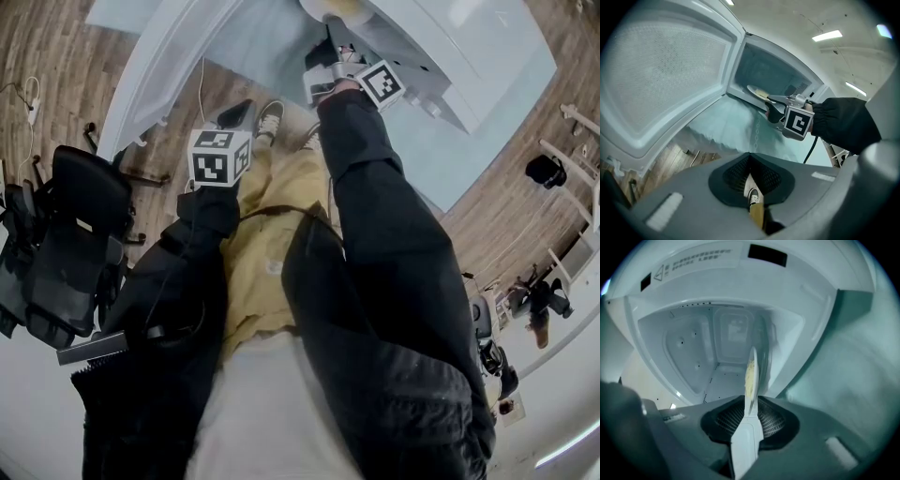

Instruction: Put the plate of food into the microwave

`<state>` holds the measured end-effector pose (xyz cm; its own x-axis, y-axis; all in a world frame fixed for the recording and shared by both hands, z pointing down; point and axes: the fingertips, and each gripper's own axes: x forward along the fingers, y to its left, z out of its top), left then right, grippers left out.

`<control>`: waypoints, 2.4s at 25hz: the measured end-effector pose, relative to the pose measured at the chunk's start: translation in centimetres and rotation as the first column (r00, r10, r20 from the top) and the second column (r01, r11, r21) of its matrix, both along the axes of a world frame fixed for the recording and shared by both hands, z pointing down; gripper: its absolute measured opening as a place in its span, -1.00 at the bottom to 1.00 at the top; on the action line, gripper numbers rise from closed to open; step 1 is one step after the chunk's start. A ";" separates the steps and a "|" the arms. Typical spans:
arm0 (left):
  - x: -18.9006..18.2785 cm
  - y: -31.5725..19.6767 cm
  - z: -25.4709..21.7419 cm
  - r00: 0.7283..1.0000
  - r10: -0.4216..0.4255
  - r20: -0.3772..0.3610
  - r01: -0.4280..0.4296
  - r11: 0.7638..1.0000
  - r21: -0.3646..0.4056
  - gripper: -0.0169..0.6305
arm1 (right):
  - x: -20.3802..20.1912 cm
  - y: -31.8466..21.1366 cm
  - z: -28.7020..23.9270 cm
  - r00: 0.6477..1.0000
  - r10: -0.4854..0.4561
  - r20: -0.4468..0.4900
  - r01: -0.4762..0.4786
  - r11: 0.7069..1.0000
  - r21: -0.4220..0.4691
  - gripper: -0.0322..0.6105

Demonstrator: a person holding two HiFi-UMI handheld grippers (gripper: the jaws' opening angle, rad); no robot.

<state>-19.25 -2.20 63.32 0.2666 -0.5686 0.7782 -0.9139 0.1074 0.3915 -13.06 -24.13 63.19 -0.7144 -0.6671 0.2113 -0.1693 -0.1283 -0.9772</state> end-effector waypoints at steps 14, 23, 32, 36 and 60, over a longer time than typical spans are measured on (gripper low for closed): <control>1.6 -0.2 -4.0 1.000 0.013 0.012 -0.014 0.996 0.087 -0.94 | -1.0 8.7 -5.6 0.954 -0.241 -0.177 0.271 0.947 0.174 -0.92; 4.3 -3.0 -10.7 0.994 0.077 0.076 -0.093 0.967 0.239 -0.94 | 2.0 13.5 -12.8 0.908 -0.279 -0.311 0.378 0.867 0.325 -0.92; 9.0 -6.8 -18.3 0.979 0.149 0.141 -0.195 0.892 0.409 -0.94 | 7.5 13.0 -20.3 0.845 -0.146 -0.514 0.422 0.773 0.474 -0.92; 11.1 -8.2 -21.8 0.974 0.167 0.155 -0.222 0.851 0.475 -0.94 | 10.2 12.6 -23.8 0.818 -0.055 -0.573 0.422 0.734 0.532 -0.92; 19.8 -14.8 -33.6 0.939 0.245 0.242 -0.344 0.640 0.687 -0.94 | 18.6 7.7 -36.1 0.631 0.355 -0.689 0.471 0.531 0.705 -0.92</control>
